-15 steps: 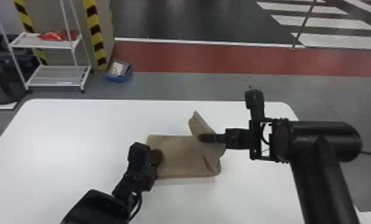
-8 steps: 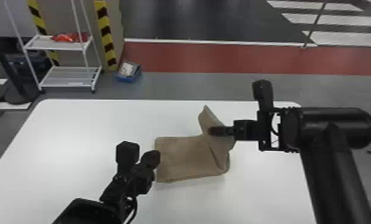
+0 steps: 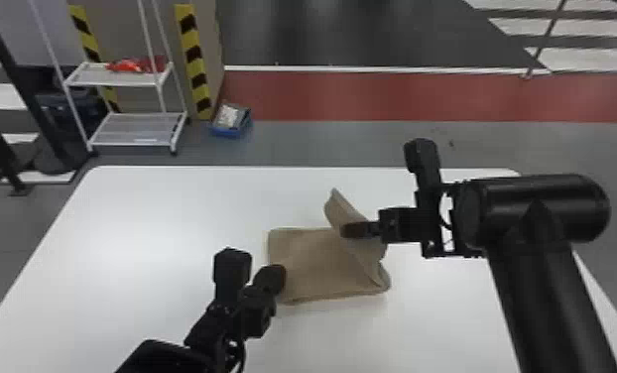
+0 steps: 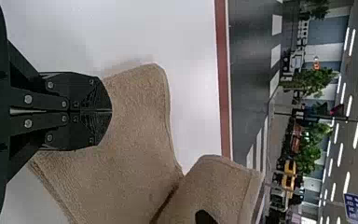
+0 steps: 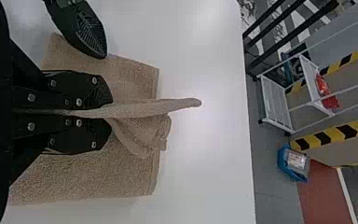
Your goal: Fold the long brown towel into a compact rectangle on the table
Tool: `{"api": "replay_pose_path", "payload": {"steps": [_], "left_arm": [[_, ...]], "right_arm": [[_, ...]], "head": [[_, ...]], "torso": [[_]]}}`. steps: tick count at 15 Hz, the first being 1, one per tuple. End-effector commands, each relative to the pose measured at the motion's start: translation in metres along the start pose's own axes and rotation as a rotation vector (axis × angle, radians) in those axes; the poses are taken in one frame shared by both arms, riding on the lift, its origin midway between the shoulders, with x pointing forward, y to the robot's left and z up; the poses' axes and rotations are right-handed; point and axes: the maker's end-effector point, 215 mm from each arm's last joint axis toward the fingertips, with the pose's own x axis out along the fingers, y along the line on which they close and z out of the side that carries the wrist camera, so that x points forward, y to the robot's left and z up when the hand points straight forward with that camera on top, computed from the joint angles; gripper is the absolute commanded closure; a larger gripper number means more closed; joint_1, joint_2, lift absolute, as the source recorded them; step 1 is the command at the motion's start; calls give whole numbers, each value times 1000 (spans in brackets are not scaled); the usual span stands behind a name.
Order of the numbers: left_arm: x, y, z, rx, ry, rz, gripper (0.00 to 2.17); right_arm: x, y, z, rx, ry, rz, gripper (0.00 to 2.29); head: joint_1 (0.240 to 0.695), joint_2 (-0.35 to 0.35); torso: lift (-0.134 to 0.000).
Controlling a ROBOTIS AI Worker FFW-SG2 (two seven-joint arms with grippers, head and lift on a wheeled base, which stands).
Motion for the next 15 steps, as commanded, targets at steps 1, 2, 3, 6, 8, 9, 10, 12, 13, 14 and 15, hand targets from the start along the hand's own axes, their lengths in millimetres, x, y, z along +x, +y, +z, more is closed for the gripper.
{"api": "replay_pose_path", "payload": {"steps": [1, 2, 3, 6, 8, 9, 10, 12, 13, 14, 15], "left_arm": [[-8, -2, 17, 1, -84, 1, 1659], [-7, -3, 19, 5, -86, -3, 1659], [-4, -2, 14, 6, -60, 0, 1659], [3, 2, 1, 23, -17, 7, 1659], [11, 6, -14, 33, 19, 21, 1659], [13, 5, -19, 40, 29, 20, 1659], [14, 5, -21, 40, 34, 20, 1659], [16, 4, -24, 48, 39, 18, 1659], [17, 0, -23, 50, 39, 12, 1659], [18, -10, -25, 57, 43, -5, 1659], [19, -23, -25, 69, 46, -27, 1659]], "right_arm": [[9, 5, -8, -16, 22, 0, 1477], [11, 3, -8, -25, 19, -10, 1477], [12, 3, -9, -27, 21, -10, 1477], [18, 6, -12, -47, 34, -17, 1477], [22, 7, -10, -64, 23, -18, 1477], [24, 4, -10, -65, 21, -25, 1477], [25, 2, -8, -69, 14, -31, 1477], [26, 1, -7, -71, 6, -37, 1477], [27, -1, -6, -72, -1, -48, 1477], [27, -1, -4, -76, -13, -50, 1477], [27, -2, -3, -77, -17, -53, 1477]], "head": [[695, -5], [695, -1], [695, 1], [695, 5], [695, 9], [695, 11], [695, 14], [695, 15], [695, 13], [695, 12], [695, 8]], "torso": [[-57], [-57], [-57], [-57], [-57], [-57], [-57], [-57], [-57], [-57], [-57]]}}
